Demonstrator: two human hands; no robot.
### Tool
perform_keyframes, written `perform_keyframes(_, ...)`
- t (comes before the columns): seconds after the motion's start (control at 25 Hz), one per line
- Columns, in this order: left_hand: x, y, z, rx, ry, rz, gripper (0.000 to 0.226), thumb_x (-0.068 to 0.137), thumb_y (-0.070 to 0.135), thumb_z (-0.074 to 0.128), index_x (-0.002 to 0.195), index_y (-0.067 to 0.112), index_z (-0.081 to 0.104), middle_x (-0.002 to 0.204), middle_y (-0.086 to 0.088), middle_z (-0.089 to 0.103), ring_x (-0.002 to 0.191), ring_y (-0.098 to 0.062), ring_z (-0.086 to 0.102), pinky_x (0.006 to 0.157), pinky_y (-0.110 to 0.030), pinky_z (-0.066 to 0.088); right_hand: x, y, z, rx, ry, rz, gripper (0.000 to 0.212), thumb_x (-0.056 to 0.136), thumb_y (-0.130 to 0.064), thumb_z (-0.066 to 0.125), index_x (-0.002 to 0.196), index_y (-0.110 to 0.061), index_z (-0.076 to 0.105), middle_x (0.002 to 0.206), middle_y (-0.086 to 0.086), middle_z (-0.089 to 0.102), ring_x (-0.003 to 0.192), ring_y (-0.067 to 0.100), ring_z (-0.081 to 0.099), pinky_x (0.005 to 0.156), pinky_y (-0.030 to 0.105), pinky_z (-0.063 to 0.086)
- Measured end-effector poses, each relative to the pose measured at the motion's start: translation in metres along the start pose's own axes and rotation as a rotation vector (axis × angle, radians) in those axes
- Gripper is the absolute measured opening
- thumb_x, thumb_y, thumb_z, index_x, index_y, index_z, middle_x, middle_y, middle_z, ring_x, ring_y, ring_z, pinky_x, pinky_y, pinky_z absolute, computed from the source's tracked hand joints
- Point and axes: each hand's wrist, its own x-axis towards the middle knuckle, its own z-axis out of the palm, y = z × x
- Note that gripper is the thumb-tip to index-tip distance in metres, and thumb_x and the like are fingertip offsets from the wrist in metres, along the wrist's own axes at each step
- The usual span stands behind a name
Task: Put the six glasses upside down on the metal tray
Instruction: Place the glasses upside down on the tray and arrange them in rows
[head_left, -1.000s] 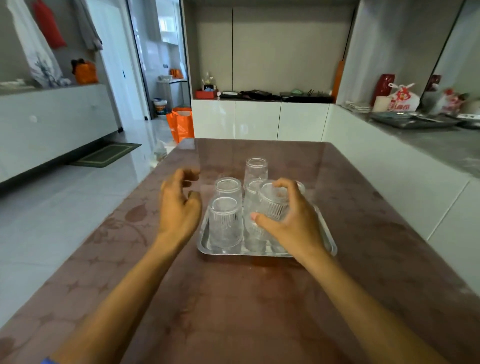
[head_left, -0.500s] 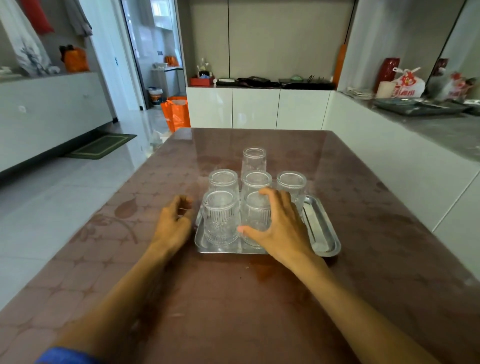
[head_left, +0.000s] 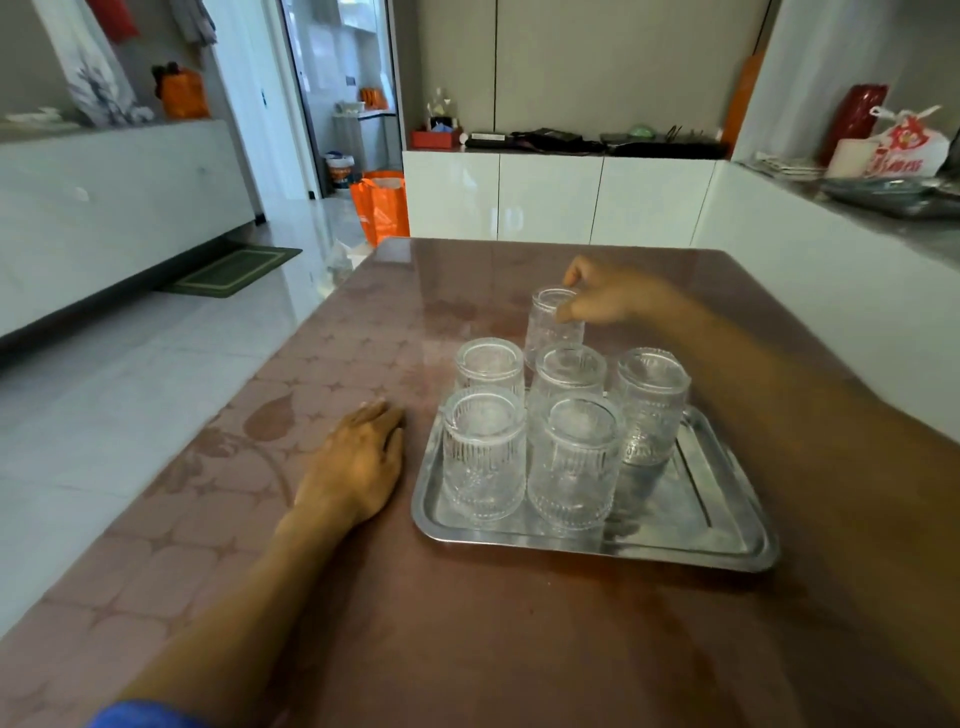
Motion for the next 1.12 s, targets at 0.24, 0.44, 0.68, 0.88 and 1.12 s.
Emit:
perform_keyframes(0.24,0.003,0.001,0.001,-0.014,0.076,0.017,0.038,0.1,0.024,0.044,0.131,0.01,0.06,0.143,-0.013,0.058,0.133,-0.031,0.049,0.112,-0.041,0.037,0.044,0.003,0.031,0.077,0.032,0.043,0.059,0.084,-0.031,0.073,0.128,-0.009,0.04,0.126,0.014,0.057,0.11,0.03,0.056,0.079,0.035,0.045)
perform_keyframes(0.44,0.002,0.0,-0.001,-0.019,0.06,0.005,0.04,0.099,0.025,0.047,0.134,0.01,0.058,0.144,-0.014,0.057,0.134,-0.033,0.049,0.113,-0.043,0.036,0.02,0.002,0.001,0.247,0.274,0.035,0.052,0.083,-0.03,0.07,0.126,-0.021,0.042,0.126,0.011,0.052,0.109,0.031,0.056,0.08,0.039,0.05)
perform_keyframes(0.68,-0.006,0.016,-0.016,-0.042,0.058,0.036,0.028,0.095,0.017,0.048,0.113,0.008,0.068,0.12,-0.016,0.069,0.105,-0.035,0.063,0.093,-0.046,0.052,-0.107,0.025,-0.079,0.514,0.651,-0.097,0.054,0.06,-0.056,0.074,0.108,-0.035,0.061,0.108,-0.006,0.064,0.096,0.02,0.066,0.076,0.043,0.058)
perform_keyframes(0.88,-0.024,0.03,-0.027,-0.326,0.119,-0.102,0.023,0.092,0.012,0.059,0.113,0.011,0.07,0.112,-0.013,0.073,0.091,-0.027,0.067,0.084,-0.036,0.053,-0.203,0.042,-0.043,0.42,0.554,-0.065,0.052,0.06,-0.061,0.074,0.105,-0.038,0.063,0.099,-0.015,0.065,0.084,0.006,0.065,0.059,0.029,0.057)
perform_keyframes(1.12,-0.046,0.054,-0.033,-0.616,-0.012,-0.062,0.011,0.09,0.007,0.065,0.086,0.015,0.072,0.083,-0.013,0.073,0.075,-0.027,0.067,0.076,-0.042,0.058,-0.205,0.053,0.037,0.369,0.469,0.063,0.038,0.068,-0.045,0.082,0.097,-0.034,0.059,0.1,-0.006,0.068,0.073,0.015,0.062,0.062,0.028,0.047)
